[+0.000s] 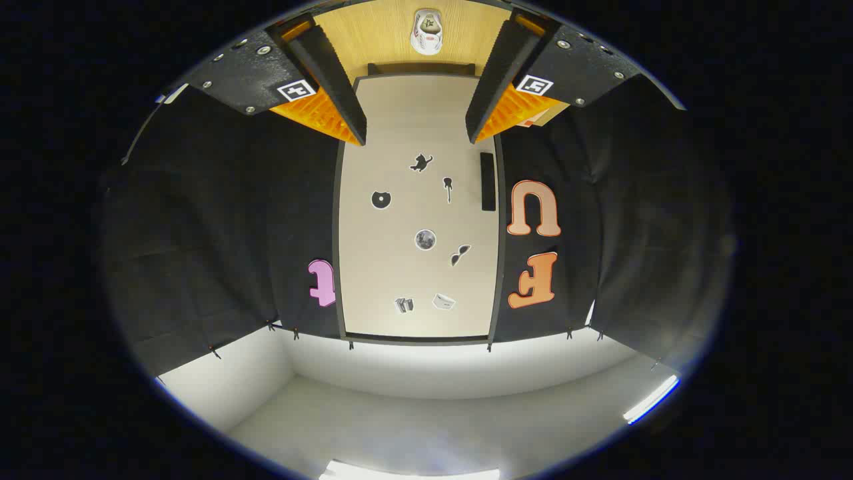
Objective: Open the shoe cabinet door, grab the shoes and put them into the shoe cabinet, then close the shoe cabinet door.
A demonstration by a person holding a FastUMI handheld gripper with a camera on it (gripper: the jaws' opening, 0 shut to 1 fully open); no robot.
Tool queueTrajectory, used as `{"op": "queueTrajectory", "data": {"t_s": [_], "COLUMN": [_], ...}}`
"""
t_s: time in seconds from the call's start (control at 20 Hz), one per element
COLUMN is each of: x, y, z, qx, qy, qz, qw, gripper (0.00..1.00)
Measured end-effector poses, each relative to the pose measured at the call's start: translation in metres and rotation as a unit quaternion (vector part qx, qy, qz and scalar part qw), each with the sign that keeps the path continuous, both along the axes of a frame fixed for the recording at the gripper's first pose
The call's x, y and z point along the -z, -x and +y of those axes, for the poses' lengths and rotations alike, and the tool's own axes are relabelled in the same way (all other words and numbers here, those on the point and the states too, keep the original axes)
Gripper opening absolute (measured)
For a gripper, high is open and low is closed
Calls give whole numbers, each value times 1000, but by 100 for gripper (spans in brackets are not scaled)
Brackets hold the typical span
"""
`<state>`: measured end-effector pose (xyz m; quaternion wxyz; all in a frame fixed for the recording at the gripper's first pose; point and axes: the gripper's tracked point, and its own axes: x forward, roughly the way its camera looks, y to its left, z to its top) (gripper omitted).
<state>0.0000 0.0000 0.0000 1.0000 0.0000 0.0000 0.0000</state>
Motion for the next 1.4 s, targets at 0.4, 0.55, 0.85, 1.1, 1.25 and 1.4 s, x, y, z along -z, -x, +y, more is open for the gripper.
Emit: {"op": "queueTrajectory", "data": {"t_s": [0.4,0.55,0.85,1.1,1.25,1.4], "x": [2,2,5,10,8,12], "y": [-8,-13,-27,-45,-67,-96], "z": [6,11,32,58,71,82], "qx": [1,1,-6,-14,-14,-19], "qy": [6,7,6,2,0,1], "qz": [0,0,1,6,6,10], "qw": [1000,1000,1000,1000,1000,1000], "gripper": [91,91,91,91,91,87]}}
